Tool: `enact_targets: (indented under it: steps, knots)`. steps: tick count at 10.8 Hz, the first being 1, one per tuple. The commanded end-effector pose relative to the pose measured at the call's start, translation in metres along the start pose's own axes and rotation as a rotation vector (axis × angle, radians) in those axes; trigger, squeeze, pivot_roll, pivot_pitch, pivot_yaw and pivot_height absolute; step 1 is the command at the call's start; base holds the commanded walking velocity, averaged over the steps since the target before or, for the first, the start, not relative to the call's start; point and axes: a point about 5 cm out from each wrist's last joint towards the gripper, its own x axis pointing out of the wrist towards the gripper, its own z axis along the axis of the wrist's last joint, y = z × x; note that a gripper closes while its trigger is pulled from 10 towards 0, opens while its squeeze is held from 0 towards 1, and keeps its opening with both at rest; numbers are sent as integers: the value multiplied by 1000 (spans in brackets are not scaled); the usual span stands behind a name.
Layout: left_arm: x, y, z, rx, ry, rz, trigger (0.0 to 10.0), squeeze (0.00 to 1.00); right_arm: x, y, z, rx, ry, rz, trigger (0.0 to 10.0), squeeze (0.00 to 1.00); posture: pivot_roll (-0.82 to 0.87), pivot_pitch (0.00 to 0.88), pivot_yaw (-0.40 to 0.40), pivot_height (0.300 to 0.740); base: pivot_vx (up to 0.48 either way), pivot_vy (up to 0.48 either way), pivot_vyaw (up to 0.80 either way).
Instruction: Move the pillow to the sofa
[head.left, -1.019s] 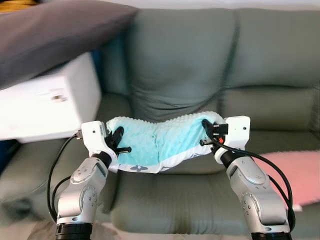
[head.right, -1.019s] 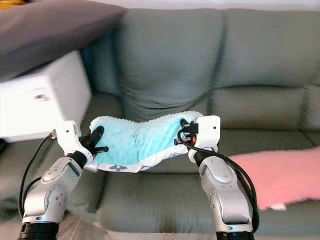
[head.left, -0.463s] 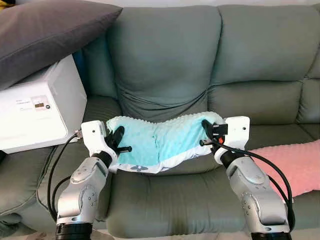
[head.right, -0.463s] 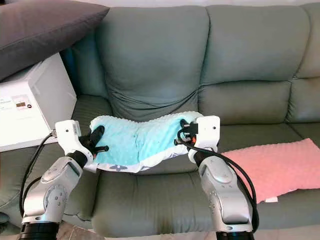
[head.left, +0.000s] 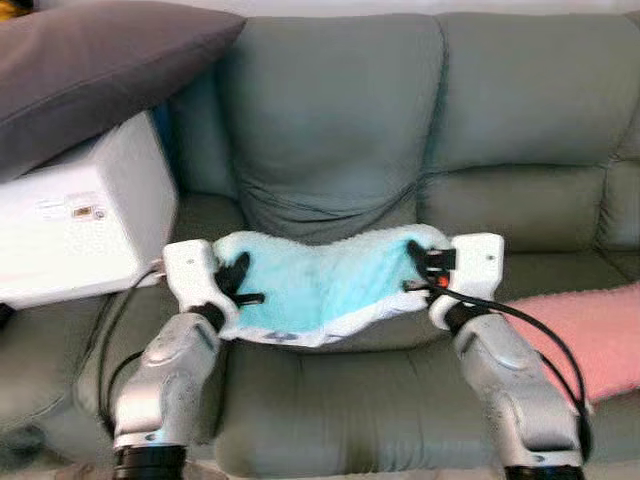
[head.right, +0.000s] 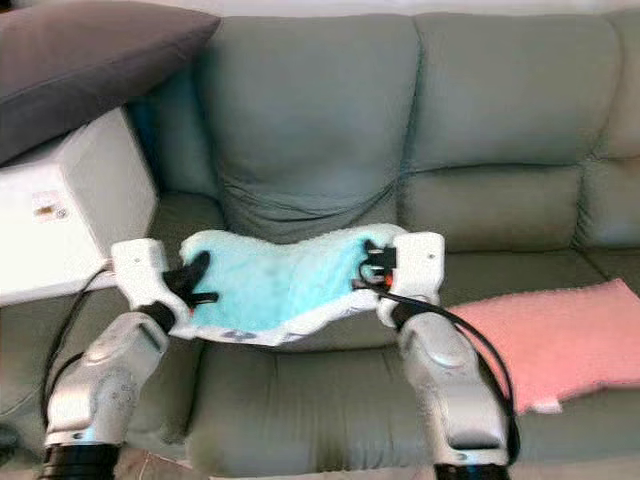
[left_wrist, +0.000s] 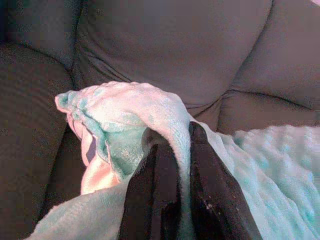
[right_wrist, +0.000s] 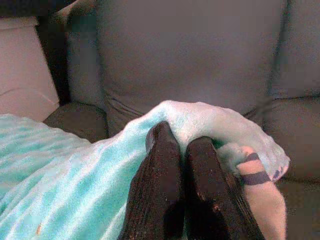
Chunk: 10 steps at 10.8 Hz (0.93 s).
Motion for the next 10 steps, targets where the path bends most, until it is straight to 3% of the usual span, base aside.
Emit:
enact_targets:
  steps: [1,4,7,10]
  knots:
    - [-1,-1,4,32,-19,-22,10000,0,1,6,4,-1,-21,26,10000,0,-179,0,38,740,0,0,0]
    - [7,-7,0,37,-3,-63,10000,0,-1,3,2,-3,-10,8,10000,0,-197,0,40,740,0,0,-165]
    - [31,-27,-10,40,29,-138,10000,0,-10,-1,3,-19,-7,-13,10000,0,-243,5,41,740,0,0,0]
    - [40,-45,-20,27,54,-202,10000,0,-31,-27,3,-49,9,-147,10000,0,-303,38,50,740,0,0,-190]
